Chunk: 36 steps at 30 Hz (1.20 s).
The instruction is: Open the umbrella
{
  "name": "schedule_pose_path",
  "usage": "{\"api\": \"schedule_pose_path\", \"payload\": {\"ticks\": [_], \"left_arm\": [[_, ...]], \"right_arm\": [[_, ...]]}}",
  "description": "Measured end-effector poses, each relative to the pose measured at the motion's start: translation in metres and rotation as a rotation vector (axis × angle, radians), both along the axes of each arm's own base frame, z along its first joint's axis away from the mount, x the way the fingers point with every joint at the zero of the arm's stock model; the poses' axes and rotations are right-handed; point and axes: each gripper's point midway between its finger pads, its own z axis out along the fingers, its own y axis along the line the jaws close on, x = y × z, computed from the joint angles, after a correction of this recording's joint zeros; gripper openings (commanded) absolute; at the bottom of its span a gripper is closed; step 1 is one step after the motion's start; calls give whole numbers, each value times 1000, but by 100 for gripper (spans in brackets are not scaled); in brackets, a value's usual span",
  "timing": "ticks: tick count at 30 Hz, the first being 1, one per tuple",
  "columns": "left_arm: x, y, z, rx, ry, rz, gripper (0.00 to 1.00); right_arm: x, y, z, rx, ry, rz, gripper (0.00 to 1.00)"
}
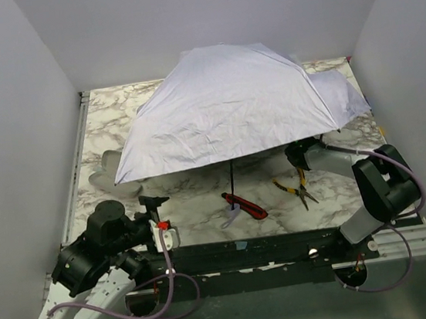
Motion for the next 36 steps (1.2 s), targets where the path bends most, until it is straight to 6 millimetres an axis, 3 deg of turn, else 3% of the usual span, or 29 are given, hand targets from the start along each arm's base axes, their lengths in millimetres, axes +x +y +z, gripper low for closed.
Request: {"api": "schedule_pose_path", "payload": {"ticks": [4, 6, 11, 12, 13, 21, 28, 36], "left_arm": [[-20, 20, -18, 63, 18, -3, 98], [-24, 27, -26, 91, 28, 3, 98], [-28, 37, -40, 148, 68, 24, 98], [-28, 38, -42, 151, 74, 28, 98], [-28, 38, -42, 152, 77, 33, 99], [-23, 45, -44, 128, 125, 143, 98], [-1, 59, -34, 37, 155, 386, 98], [19, 93, -27, 40, 161, 665, 99]], "right_arm": [[-8, -5, -10, -34, -8, -2, 26], [-13, -8, -14, -56, -16, -2, 49], [-27, -18, -24, -123, -52, 3, 79], [-30, -20, -25, -135, -60, 4, 96], [-34, -22, -27, -151, -73, 5, 99], [-74, -51, -26, -291, -198, 5, 100], [-108, -83, -17, -463, -390, -2, 100], [-163, -126, -39, -733, -583, 103, 100]]}}
